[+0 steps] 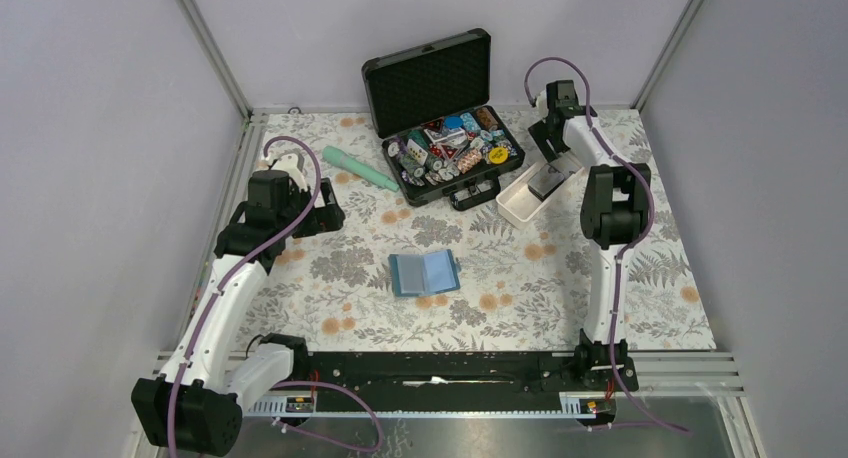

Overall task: Put the credit cards into the card holder
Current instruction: Pick up the credit card from the storage box.

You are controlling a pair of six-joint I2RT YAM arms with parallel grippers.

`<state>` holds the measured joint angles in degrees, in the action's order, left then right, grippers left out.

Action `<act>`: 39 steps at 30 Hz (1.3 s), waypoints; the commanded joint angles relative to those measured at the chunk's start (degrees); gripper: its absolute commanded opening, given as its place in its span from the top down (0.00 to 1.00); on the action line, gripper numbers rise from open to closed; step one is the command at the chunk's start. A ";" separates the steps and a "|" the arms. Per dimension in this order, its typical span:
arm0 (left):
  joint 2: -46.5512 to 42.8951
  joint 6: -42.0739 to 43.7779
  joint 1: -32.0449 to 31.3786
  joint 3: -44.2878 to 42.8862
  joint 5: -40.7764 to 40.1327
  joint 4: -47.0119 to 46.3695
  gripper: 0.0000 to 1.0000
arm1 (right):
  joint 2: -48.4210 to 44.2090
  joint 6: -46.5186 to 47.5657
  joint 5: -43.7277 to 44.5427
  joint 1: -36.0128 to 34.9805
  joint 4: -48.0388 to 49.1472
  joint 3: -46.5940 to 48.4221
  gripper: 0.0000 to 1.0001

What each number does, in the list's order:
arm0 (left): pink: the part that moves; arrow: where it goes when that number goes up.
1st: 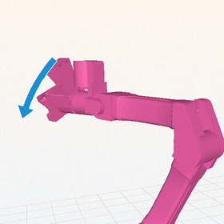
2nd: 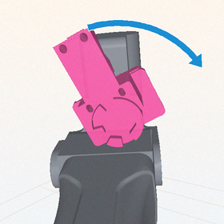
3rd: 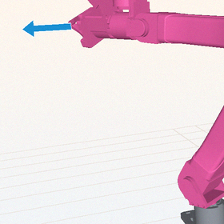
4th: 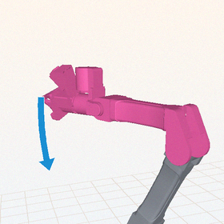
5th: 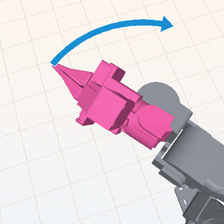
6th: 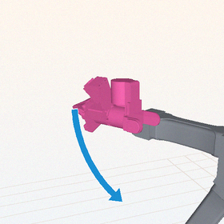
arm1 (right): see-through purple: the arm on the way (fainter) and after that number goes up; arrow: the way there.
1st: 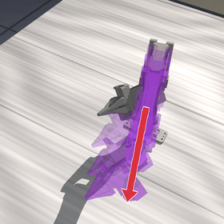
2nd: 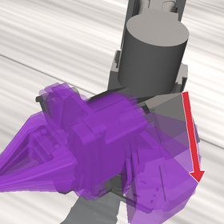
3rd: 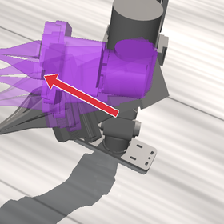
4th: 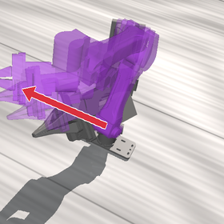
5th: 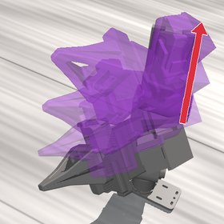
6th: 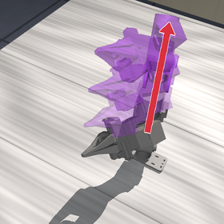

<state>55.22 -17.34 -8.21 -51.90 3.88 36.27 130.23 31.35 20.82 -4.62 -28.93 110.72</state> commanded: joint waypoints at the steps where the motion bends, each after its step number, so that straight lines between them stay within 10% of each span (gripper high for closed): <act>1: -0.03 1.00 0.47 0.13 0.42 -2.60 0.01 | 2.73 -1.06 -6.64 1.16 -6.50 5.47 0.11; 39: -0.09 0.82 0.76 0.29 1.43 -2.62 0.01 | 1.71 -5.80 -4.58 4.27 -7.55 6.76 0.32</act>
<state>55.61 -17.34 -7.81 -51.90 4.32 36.27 134.30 26.52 12.69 -0.67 -38.20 116.42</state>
